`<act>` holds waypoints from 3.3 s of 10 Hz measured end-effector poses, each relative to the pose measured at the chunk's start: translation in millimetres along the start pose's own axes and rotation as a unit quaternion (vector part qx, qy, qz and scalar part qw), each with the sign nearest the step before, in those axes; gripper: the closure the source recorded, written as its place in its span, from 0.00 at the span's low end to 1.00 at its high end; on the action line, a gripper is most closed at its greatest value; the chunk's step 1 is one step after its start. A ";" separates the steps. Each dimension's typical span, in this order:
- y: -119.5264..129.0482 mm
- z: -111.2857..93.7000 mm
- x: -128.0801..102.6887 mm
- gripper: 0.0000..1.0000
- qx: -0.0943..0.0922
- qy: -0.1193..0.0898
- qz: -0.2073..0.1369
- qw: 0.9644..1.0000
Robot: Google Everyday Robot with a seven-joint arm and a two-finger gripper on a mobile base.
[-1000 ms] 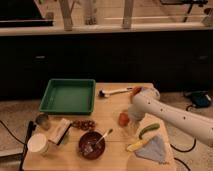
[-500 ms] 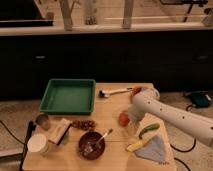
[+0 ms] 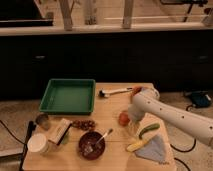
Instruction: Place apple in tray
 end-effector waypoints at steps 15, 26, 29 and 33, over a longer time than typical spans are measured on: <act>0.2 3.9 2.1 0.20 -0.006 -0.003 0.003 1.000; 2.1 4.7 3.0 0.20 -0.009 -0.004 0.013 1.000; 2.9 5.0 3.5 0.20 -0.011 -0.004 0.019 1.000; 3.9 5.2 4.0 0.20 -0.013 -0.003 0.026 1.000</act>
